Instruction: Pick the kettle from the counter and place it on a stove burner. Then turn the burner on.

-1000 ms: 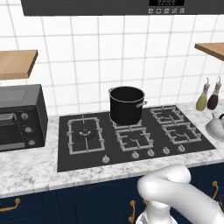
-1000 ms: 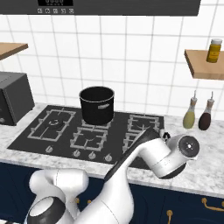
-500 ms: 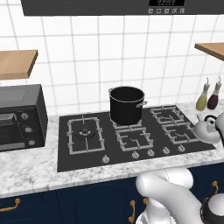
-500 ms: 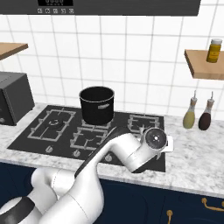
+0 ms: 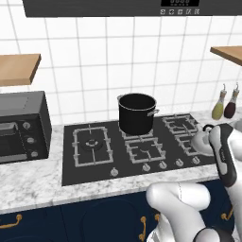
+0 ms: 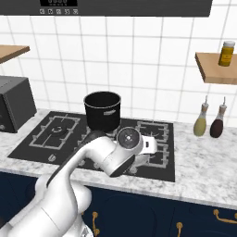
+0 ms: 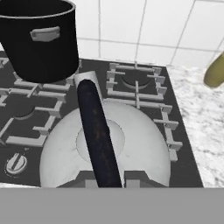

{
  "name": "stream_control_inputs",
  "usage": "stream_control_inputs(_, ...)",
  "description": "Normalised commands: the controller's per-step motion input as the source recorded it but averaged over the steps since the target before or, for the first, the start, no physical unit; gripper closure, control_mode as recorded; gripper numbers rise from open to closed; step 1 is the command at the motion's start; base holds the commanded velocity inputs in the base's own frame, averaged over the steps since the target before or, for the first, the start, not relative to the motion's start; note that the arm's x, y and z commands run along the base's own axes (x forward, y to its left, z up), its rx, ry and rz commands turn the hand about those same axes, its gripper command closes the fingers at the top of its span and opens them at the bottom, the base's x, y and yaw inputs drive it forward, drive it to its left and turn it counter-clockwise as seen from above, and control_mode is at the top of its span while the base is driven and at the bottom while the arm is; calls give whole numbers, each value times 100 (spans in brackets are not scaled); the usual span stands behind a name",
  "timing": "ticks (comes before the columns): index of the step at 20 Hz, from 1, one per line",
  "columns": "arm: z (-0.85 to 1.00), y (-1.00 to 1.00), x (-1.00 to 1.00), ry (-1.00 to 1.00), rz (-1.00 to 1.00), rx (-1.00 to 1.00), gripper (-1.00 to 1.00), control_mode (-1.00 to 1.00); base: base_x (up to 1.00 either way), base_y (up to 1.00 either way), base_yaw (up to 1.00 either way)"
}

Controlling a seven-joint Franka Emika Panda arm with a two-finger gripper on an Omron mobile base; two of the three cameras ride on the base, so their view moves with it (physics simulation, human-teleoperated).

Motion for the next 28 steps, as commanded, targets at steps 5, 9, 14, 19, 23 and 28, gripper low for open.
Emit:
stream_control_inputs(5, 13, 75, 0, 9, 5, 0, 100, -100, 0, 0, 0)
stream_control_inputs(9, 1, 84, 0, 5, 5, 0, 100, -100, 0, 0, 0)
stream_control_inputs(14, 0, 96, 0, 1, 4, 0, 100, -100, 0, 0, 0)
stream_control_inputs(19, 0, 100, 0, 0, 3, 0, 100, -100, 0, 0, 0)
stream_control_inputs(23, 0, 100, 0, 0, 4, 2, 100, -100, 0, 0, 0)
stream_control_inputs(28, 0, 100, 7, 0, 4, 4, 100, -100, 0, 0, 0)
